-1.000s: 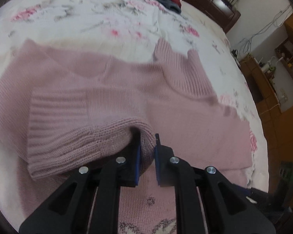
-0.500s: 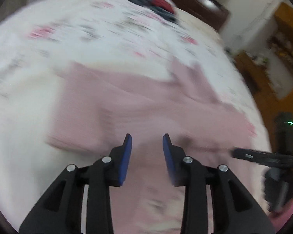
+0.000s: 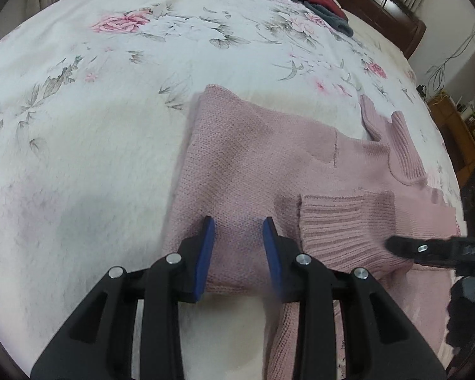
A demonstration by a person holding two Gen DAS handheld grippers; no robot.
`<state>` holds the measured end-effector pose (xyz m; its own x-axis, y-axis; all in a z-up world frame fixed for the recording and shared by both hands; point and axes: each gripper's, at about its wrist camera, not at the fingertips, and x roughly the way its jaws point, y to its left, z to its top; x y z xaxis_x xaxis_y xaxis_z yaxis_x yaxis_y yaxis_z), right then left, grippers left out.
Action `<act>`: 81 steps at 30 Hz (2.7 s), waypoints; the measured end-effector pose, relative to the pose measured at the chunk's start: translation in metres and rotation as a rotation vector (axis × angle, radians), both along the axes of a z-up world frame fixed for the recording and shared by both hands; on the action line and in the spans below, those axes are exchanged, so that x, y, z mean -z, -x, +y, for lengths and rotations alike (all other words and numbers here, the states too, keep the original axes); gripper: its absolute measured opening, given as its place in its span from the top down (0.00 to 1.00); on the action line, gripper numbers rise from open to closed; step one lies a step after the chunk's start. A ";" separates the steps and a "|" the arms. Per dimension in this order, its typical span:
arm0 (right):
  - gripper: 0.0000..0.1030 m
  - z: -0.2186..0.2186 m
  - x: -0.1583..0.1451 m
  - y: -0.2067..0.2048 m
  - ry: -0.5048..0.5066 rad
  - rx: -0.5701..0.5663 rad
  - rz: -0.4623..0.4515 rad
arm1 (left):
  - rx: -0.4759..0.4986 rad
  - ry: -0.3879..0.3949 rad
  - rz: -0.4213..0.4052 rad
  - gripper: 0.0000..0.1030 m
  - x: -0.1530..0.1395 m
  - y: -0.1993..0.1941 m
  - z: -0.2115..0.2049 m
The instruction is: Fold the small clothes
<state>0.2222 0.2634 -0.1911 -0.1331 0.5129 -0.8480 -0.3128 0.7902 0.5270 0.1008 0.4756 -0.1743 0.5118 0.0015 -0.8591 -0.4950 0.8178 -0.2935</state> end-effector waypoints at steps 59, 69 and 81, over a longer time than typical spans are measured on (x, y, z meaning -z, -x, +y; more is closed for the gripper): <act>0.89 -0.047 -0.029 0.002 0.300 -0.087 -0.280 | 0.153 -0.006 0.078 0.64 0.007 -0.062 -0.080; 0.89 -0.167 -0.086 -0.036 0.101 0.171 -0.241 | 0.152 -0.016 0.079 0.64 0.008 -0.061 -0.082; 0.87 -0.263 -0.030 -0.060 0.153 0.333 -0.102 | 0.177 -0.028 0.097 0.63 0.010 -0.065 -0.082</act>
<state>0.2825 0.0006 -0.1607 0.1085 0.3799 -0.9186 -0.0701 0.9247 0.3741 0.1654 0.3939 -0.1838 0.4215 -0.0567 -0.9051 -0.3677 0.9016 -0.2277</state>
